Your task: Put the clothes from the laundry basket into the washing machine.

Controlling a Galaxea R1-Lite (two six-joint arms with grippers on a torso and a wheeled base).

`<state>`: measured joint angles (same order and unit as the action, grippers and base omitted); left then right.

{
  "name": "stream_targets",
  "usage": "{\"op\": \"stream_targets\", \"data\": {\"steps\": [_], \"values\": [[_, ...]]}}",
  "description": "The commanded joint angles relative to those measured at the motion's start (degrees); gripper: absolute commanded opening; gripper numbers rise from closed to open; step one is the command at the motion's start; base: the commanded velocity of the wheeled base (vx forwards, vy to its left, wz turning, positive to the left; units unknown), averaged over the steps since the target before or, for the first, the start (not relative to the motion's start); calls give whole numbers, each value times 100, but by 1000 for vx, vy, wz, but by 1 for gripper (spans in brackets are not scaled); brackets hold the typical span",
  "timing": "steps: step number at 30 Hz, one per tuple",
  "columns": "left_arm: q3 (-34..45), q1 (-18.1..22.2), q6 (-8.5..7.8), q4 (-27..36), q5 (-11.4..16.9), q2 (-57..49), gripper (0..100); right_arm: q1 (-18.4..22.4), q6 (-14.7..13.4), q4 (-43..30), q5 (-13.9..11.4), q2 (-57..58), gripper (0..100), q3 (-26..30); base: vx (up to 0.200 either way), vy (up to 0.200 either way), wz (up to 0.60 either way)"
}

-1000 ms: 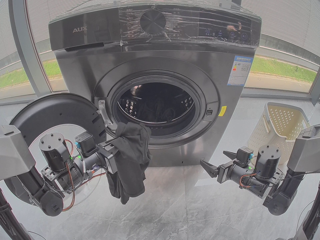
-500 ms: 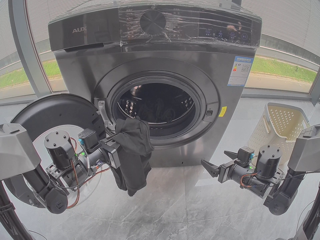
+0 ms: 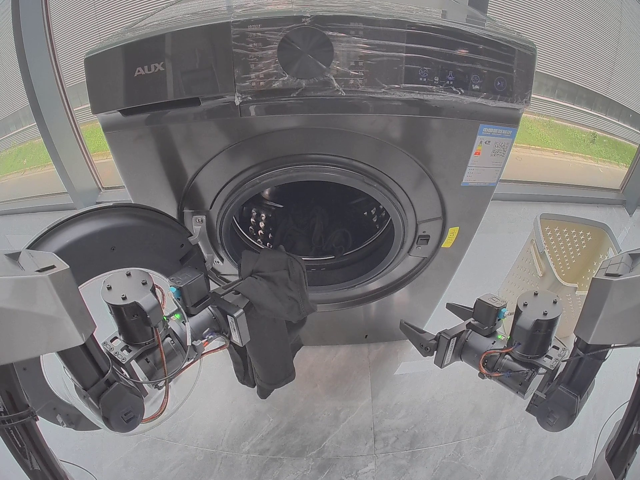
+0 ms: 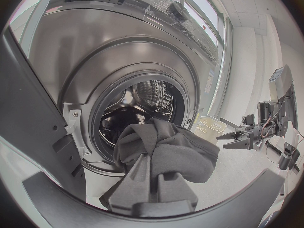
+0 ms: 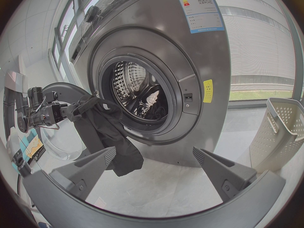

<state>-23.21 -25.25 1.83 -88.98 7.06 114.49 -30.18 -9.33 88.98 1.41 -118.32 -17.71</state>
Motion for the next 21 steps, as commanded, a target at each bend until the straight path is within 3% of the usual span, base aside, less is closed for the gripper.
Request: {"op": "stream_targets", "data": {"steps": [1, 9, 15, 21], "values": [[45, -77, -7, -32, -3, 38, 0, -5, 1, 49, -1, -7, 100, 5, 0, 0, 0], [62, -130, 2, -32, -3, 38, 0, -23, 1, 49, -1, -15, 100, 5, 0, 0, 0], [54, -182, 2, -41, -3, 108, 0, -31, 1, 49, -1, -15, 100, 13, 200, 0, 0], [45, -349, 11, -32, -187, 143, 0, -40, 1, 49, -10, 20, 100, 13, 0, 0, 0]]}}
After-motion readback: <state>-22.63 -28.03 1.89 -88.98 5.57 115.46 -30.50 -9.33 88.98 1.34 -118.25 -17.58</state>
